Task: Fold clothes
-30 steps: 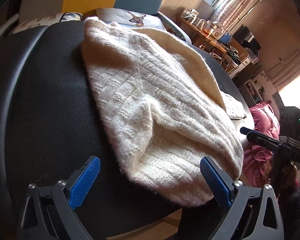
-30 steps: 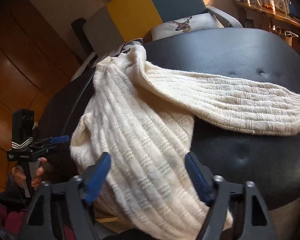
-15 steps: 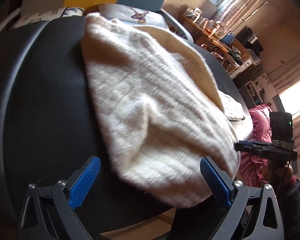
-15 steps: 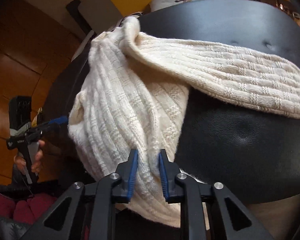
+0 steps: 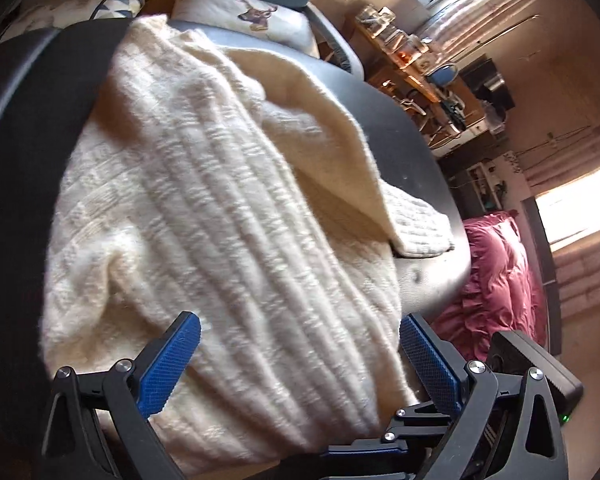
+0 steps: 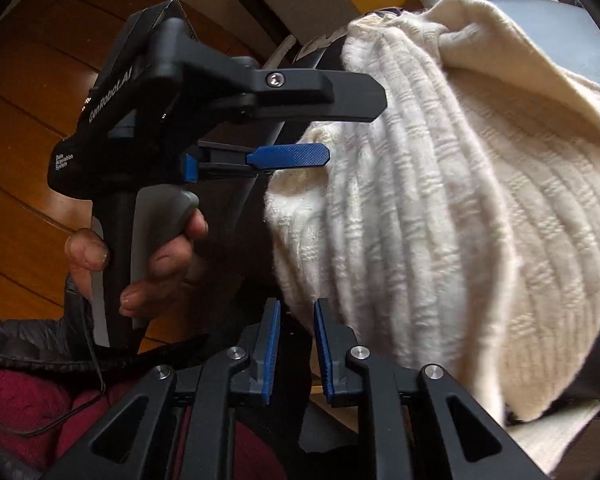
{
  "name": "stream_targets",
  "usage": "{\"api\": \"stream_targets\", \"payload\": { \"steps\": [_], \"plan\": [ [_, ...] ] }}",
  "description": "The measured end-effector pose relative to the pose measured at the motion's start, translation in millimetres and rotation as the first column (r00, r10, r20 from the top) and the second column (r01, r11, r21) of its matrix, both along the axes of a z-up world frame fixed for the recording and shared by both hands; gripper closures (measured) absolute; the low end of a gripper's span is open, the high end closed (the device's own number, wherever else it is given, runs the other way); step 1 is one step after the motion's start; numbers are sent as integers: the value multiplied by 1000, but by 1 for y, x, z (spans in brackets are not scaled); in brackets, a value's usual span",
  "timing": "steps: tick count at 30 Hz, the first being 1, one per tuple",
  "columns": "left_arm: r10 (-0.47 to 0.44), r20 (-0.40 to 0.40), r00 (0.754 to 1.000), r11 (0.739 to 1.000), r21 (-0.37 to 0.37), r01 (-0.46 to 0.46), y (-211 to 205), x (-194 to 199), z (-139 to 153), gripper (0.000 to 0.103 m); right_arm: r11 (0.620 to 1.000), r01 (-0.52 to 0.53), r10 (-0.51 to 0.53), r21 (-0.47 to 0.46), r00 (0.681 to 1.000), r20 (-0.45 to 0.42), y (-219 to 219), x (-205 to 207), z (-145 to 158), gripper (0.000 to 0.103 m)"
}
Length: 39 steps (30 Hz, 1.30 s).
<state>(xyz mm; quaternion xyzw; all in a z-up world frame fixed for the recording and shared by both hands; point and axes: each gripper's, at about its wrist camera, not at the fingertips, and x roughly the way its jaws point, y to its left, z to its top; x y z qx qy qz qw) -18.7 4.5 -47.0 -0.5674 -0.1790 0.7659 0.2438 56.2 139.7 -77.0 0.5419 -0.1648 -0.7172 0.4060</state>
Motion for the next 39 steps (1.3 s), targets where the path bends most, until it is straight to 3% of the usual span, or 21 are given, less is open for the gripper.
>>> {"api": "stream_targets", "payload": {
  "steps": [4, 8, 10, 14, 18, 20, 23, 26, 33, 36, 38, 39],
  "plan": [
    [7, -17, 1000, 1000, 26, -6, -4, -5, 15, 2, 999, 49, -49, -22, 999, -6, 16, 9, 6, 77],
    [-33, -3, 999, 998, 47, 33, 17, -9, 19, 2, 970, 244, -243, -2, 966, -93, 70, 12, 20, 72],
    [-64, 39, 997, 996, 60, 61, 32, -8, 11, 2, 955, 296, -293, 20, 953, -82, 88, 10, 13, 71],
    [-113, 87, 990, 993, 52, 109, 54, -1, 0, 2, 954, 297, -295, 48, 955, -36, 95, 4, -5, 71],
    [-136, 94, 986, 990, 43, 133, 58, 3, 1, 2, 941, 340, -339, -9, 938, -69, 104, 5, 2, 71],
    [-142, 96, 985, 989, 62, 137, 57, 4, 5, 2, 927, 374, -372, 14, 924, -84, 110, 1, 2, 71],
    [-158, 92, 983, 984, 93, 149, 57, 4, 10, 2, 943, 332, -331, -25, 943, 37, 123, -4, -13, 71],
    [-188, 99, 977, 977, 117, 176, 61, 5, 10, 2, 968, 218, -205, -122, 972, 113, 107, 5, -20, 71],
    [-236, 126, 964, 968, 114, 222, 60, 13, 5, 5, 991, 95, -90, -93, 995, 54, 60, -1, -10, 71],
    [-254, 136, 958, 966, 75, 246, 59, 17, 3, 21, 996, 65, -64, -61, 998, 22, 44, -5, -7, 71],
    [-266, 145, 953, 964, 46, 262, 59, 20, 2, 39, 998, 55, -54, -41, 998, 6, 35, -8, -6, 71],
    [-272, 149, 951, 962, 32, 270, 59, 21, 1, 40, 998, 51, -51, -35, 999, 1, 32, -10, -5, 71]
  ]
}}
